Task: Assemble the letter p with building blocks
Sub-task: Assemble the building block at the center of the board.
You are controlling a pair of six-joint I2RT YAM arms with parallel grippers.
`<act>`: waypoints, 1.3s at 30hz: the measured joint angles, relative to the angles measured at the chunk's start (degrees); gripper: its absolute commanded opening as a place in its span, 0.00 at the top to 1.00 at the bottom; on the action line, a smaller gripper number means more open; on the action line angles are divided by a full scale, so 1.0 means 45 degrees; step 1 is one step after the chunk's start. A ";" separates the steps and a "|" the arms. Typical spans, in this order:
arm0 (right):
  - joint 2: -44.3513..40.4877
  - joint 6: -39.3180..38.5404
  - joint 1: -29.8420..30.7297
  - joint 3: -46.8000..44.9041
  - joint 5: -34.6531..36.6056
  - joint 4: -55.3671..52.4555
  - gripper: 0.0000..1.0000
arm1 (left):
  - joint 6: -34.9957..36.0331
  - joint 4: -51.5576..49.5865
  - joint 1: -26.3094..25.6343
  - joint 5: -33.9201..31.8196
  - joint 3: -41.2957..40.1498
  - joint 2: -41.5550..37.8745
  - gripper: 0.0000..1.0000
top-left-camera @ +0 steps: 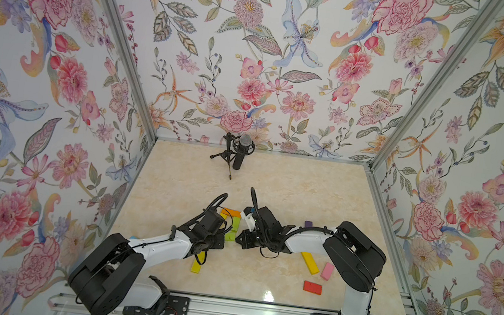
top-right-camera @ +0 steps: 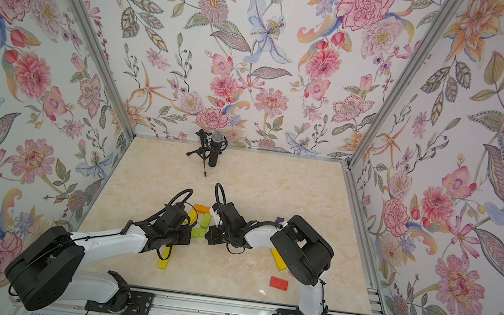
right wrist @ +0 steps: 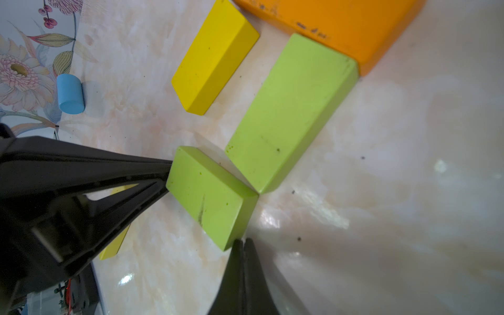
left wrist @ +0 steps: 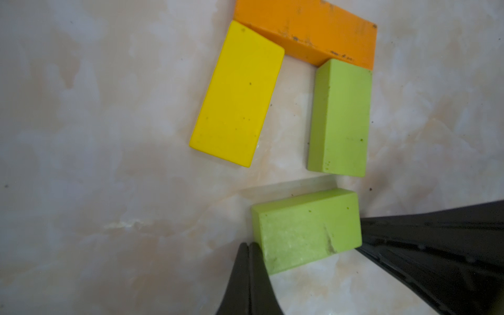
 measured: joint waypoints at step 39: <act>0.0083 0.0243 -0.0063 -0.0053 -0.0194 0.0267 0.98 | 0.0277 0.0180 0.0151 -0.0403 0.0835 0.1078 0.94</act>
